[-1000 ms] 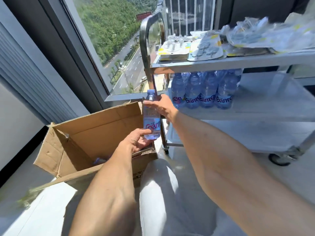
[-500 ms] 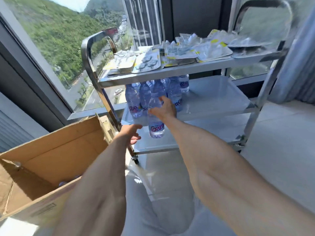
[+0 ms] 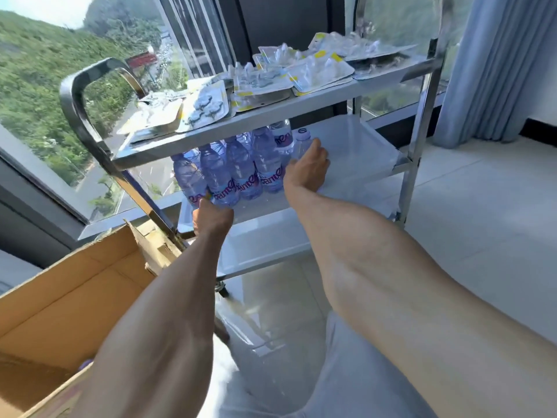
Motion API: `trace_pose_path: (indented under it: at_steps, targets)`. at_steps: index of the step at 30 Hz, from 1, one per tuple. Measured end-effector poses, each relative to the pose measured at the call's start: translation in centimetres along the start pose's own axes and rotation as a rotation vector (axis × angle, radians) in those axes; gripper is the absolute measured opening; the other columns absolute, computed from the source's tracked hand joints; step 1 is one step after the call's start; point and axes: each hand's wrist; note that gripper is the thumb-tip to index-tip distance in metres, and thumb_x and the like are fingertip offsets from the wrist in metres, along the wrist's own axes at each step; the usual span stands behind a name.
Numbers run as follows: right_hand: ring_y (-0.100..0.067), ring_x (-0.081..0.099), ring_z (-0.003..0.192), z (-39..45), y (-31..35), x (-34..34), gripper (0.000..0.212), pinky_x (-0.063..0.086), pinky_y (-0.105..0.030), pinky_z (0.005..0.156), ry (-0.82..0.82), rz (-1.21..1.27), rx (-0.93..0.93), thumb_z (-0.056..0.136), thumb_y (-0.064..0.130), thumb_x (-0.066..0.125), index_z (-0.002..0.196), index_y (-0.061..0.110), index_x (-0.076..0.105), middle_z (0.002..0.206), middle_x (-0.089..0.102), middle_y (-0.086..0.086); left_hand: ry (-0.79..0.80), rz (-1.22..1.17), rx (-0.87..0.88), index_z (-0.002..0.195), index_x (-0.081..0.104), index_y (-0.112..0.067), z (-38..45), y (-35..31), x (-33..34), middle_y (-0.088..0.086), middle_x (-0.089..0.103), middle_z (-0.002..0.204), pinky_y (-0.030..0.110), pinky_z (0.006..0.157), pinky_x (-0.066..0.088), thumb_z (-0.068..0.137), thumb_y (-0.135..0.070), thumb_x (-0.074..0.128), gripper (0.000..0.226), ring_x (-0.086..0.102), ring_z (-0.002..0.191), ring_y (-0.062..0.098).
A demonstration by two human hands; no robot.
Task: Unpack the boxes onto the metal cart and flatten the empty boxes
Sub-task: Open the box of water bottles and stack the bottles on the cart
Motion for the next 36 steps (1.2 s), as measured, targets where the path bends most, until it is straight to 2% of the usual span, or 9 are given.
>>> trace_pose_path:
  at_steps: [6,9,13,17,22,26,29,32,36]
  targets:
    - [-0.034,0.039,0.127,3.4,-0.8,2.0,0.066,0.032,-0.036,0.102,0.056,0.077,-0.100,0.087,0.007,0.064,0.145,0.004,0.033,0.139,0.043,-0.018,-0.063,0.089,0.075,0.132,0.040,-0.014,0.2,-2.5,2.2,0.017,0.053,0.128,0.048,0.092,0.046,0.087,-0.028,0.059,0.051,0.054,0.115,0.042]
    - [-0.036,0.044,0.122,6.3,-1.7,3.0,0.066,0.034,-0.036,0.097,0.088,0.105,-0.151,0.082,0.001,0.065,0.141,0.003,0.037,0.133,0.048,-0.018,-0.072,0.109,0.098,0.138,0.034,-0.016,0.3,-2.7,3.2,0.017,0.044,0.138,0.053,0.098,0.044,0.086,-0.027,0.059,0.059,0.049,0.121,0.041]
    - [-0.034,0.046,0.125,9.8,-3.0,4.5,0.064,0.039,-0.038,0.099,0.129,0.190,-0.157,0.082,0.000,0.063,0.141,0.005,0.040,0.136,0.048,-0.016,-0.024,0.164,0.089,0.144,0.027,-0.018,-0.4,-0.5,5.3,0.019,0.040,0.139,0.049,0.093,0.044,0.081,-0.018,0.059,0.071,0.043,0.123,0.041]
    - [-0.033,0.049,0.123,11.5,-1.9,7.3,0.056,0.041,-0.037,0.095,0.187,0.174,-0.170,0.084,0.004,0.060,0.138,0.004,0.044,0.133,0.051,-0.016,-0.023,0.228,0.118,0.140,0.033,-0.013,0.5,0.7,6.8,0.013,0.044,0.136,0.046,0.090,0.044,0.079,-0.015,0.061,0.067,0.043,0.121,0.036]
    - [-0.034,0.055,0.113,13.3,-1.3,10.7,0.034,0.036,-0.030,0.087,0.248,0.231,-0.160,0.084,0.005,0.059,0.117,-0.004,0.056,0.119,0.060,-0.021,-0.012,0.289,0.170,0.142,0.030,-0.014,2.4,1.1,7.0,0.009,0.041,0.141,0.047,0.095,0.043,0.081,-0.014,0.059,0.068,0.041,0.125,0.036]
    - [-0.034,0.055,0.110,14.0,-2.5,12.0,0.039,0.036,-0.030,0.084,0.248,0.265,-0.178,0.082,0.009,0.064,0.117,-0.004,0.056,0.114,0.060,-0.021,-0.036,0.288,0.118,0.139,0.031,-0.015,4.0,1.8,7.0,0.011,0.044,0.140,0.049,0.096,0.044,0.080,-0.014,0.062,0.066,0.045,0.123,0.039]
    - [-0.032,0.049,0.115,13.9,-3.7,12.6,0.059,0.035,-0.028,0.086,0.300,0.242,-0.164,0.082,0.016,0.068,0.134,0.002,0.046,0.121,0.053,-0.021,-0.083,0.273,0.069,0.136,0.034,-0.014,4.9,1.8,7.5,0.014,0.048,0.135,0.051,0.094,0.045,0.080,-0.015,0.063,0.062,0.047,0.119,0.040]
    - [-0.027,0.051,0.101,13.7,-5.1,13.3,0.076,0.040,-0.028,0.081,0.396,0.136,-0.154,0.080,0.010,0.065,0.148,0.018,0.031,0.121,0.046,-0.016,-0.067,0.293,-0.028,0.130,0.038,-0.012,5.2,1.1,8.5,0.018,0.049,0.129,0.050,0.092,0.045,0.083,-0.019,0.059,0.052,0.047,0.117,0.041]
    - [-0.035,0.055,0.107,13.4,-8.2,14.0,0.059,0.043,-0.032,0.083,0.347,-0.133,-0.096,0.082,0.012,0.065,0.136,0.011,0.042,0.123,0.051,-0.019,-0.034,0.460,-0.014,0.119,0.052,-0.009,5.4,1.3,9.5,0.017,0.054,0.123,0.050,0.094,0.044,0.091,-0.029,0.045,0.036,0.047,0.115,0.038]
Point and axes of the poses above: each hand's wrist, its own z-axis towards the middle knuckle, its own x-axis out of the palm, y = z × x
